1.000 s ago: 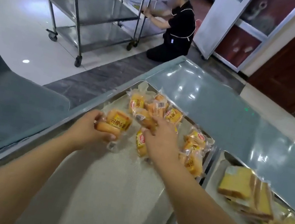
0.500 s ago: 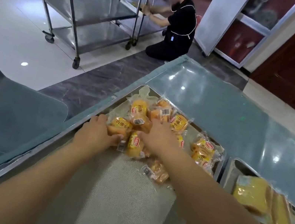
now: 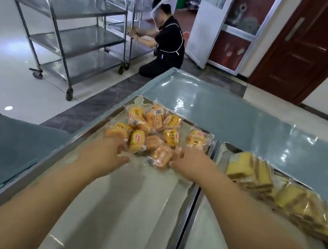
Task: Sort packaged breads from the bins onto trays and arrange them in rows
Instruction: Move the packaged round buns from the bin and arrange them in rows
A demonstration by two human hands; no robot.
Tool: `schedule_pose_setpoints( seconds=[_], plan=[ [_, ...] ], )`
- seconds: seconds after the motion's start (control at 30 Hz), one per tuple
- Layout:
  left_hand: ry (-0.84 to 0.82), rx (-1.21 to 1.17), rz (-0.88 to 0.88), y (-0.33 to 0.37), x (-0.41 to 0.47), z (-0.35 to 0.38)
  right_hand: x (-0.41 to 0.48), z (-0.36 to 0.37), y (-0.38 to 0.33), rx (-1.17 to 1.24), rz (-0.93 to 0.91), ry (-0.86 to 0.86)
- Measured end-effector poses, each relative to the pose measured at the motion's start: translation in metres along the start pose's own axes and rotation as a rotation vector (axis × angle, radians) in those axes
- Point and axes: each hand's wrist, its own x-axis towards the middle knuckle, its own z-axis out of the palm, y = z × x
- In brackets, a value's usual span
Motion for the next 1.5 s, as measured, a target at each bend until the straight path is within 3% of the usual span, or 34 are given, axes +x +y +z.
schedule_pose_setpoints(
  seconds=[0.37, 0.7, 0.97, 1.23, 1.5],
  plan=[
    [-0.210, 0.228, 0.236, 0.128, -0.089, 0.085, -0.161, 0.008, 0.164, -0.056, 0.172, -0.118],
    [-0.299, 0.243, 0.432, 0.294, -0.208, 0.171, -0.331, -0.009, 0.325, -0.165, 0.188, -0.188],
    [-0.263, 0.279, 0.617, 0.390, -0.235, 0.192, -0.388, -0.031, 0.416, -0.163, 0.298, -0.165],
    [-0.217, 0.277, 0.822, 0.496, -0.199, 0.187, -0.423, -0.092, 0.478, -0.141, 0.404, 0.003],
    [-0.169, 0.144, 0.975, 0.613, -0.206, 0.196, -0.481, -0.146, 0.563, 0.051, 0.528, 0.205]
  ],
)
